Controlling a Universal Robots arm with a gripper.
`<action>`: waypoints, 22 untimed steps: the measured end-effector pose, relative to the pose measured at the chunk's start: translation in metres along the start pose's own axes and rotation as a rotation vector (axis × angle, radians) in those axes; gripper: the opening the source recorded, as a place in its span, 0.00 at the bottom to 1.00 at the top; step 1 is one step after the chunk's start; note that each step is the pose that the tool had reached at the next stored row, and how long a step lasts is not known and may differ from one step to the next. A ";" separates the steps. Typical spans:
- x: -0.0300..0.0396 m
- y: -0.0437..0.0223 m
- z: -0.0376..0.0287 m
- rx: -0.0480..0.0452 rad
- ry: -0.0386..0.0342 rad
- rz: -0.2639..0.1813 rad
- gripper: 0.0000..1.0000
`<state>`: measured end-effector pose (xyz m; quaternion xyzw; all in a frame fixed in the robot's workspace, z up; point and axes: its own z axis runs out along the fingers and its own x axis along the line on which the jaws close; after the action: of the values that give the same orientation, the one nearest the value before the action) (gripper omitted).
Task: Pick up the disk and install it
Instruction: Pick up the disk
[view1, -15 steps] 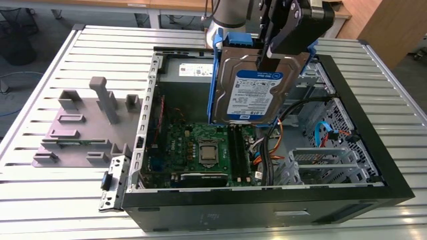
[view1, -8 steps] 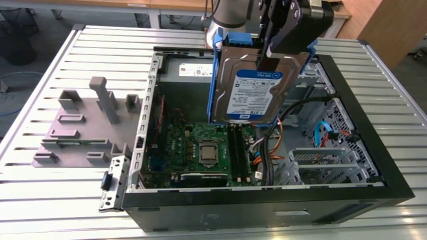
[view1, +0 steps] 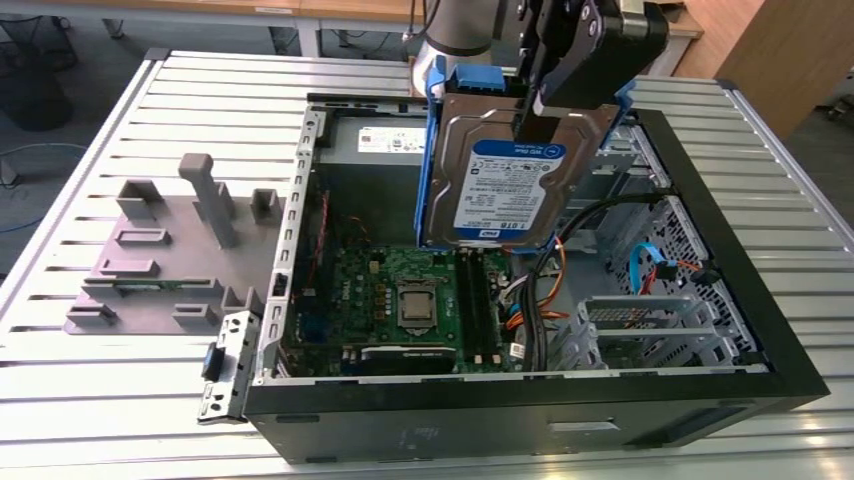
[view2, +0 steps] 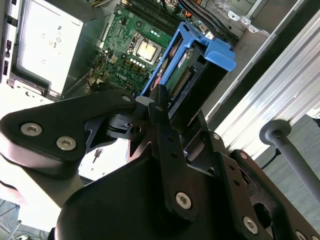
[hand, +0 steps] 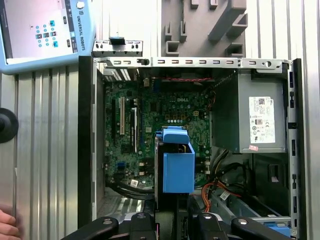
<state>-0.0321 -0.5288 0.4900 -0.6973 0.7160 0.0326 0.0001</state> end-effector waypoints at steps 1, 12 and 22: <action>0.0008 0.0000 0.0000 0.0000 0.0000 0.000 0.35; 0.0161 -0.0004 -0.0007 0.0000 -0.0001 0.000 0.35; 0.0273 -0.0007 -0.0013 0.0000 0.0000 0.000 0.35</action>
<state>-0.0321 -0.5562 0.4900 -0.6973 0.7160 0.0326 0.0001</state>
